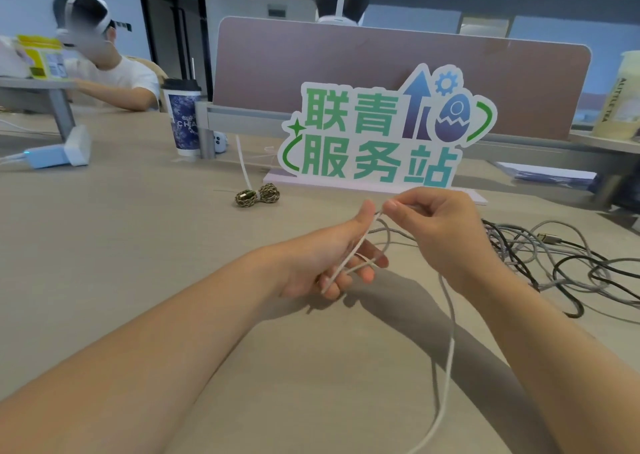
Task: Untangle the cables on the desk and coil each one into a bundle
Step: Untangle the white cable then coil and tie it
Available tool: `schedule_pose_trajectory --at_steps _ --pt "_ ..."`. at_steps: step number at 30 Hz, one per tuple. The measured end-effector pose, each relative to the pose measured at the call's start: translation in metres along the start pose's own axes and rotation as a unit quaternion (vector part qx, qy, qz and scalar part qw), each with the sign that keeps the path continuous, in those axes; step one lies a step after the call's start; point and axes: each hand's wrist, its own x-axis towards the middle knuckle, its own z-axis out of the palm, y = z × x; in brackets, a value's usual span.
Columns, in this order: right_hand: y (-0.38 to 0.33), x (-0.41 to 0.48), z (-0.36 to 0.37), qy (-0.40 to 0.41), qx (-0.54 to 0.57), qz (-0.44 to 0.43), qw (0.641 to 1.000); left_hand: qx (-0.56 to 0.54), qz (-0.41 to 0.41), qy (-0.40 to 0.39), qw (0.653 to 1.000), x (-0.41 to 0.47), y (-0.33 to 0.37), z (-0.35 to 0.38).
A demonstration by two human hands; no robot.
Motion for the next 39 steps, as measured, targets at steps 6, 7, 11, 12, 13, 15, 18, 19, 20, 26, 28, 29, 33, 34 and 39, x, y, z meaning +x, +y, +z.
schedule_pose_trajectory --at_steps 6,7,11,12,13,15,18,19,20,26,28,29,33,34,39 --pt "0.008 0.004 0.0 0.016 -0.018 0.105 0.994 0.015 0.073 0.009 0.997 -0.002 0.0 -0.004" --pt "0.008 0.005 -0.002 0.008 0.016 0.149 0.989 -0.01 0.083 0.044 0.996 0.0 0.0 -0.007" --pt "0.004 0.009 -0.008 -0.02 0.151 0.258 0.954 -0.097 0.103 0.164 0.976 0.004 0.0 -0.016" --pt "0.003 0.009 -0.009 -0.024 0.171 0.271 0.947 -0.121 0.107 0.184 0.969 0.005 0.0 -0.018" --pt "0.003 0.01 -0.009 -0.03 0.19 0.284 0.939 -0.152 0.11 0.197 0.962 0.005 0.0 -0.019" --pt "0.004 0.012 -0.011 -0.036 0.223 0.304 0.925 -0.213 0.118 0.197 0.95 0.004 0.003 -0.021" --pt "0.004 0.015 -0.012 -0.021 0.257 0.325 0.91 -0.281 0.131 0.187 0.932 0.003 0.005 -0.022" --pt "0.004 0.016 -0.013 -0.013 0.268 0.324 0.907 -0.297 0.135 0.194 0.925 0.004 0.005 -0.022" --pt "0.005 0.017 -0.015 -0.007 0.274 0.323 0.906 -0.308 0.139 0.209 0.918 0.005 0.005 -0.022" --pt "0.009 0.016 -0.022 0.001 0.142 0.307 0.941 -0.295 0.174 0.254 0.905 0.005 0.002 -0.027" --pt "0.011 0.011 -0.018 0.008 0.065 0.266 0.962 -0.259 0.174 0.191 0.931 0.005 -0.002 -0.023" --pt "0.012 0.009 -0.014 0.004 0.049 0.247 0.968 -0.249 0.165 0.161 0.941 0.006 -0.003 -0.019" --pt "0.007 0.001 0.003 -0.032 0.048 0.182 0.982 -0.229 0.12 0.116 0.959 0.009 -0.003 -0.006" --pt "0.005 0.0 0.007 -0.043 0.051 0.167 0.984 -0.228 0.116 0.11 0.96 0.009 -0.002 -0.006" --pt "-0.003 -0.007 0.02 -0.093 0.004 0.134 0.987 -0.279 0.115 0.043 0.952 0.006 0.001 -0.013"
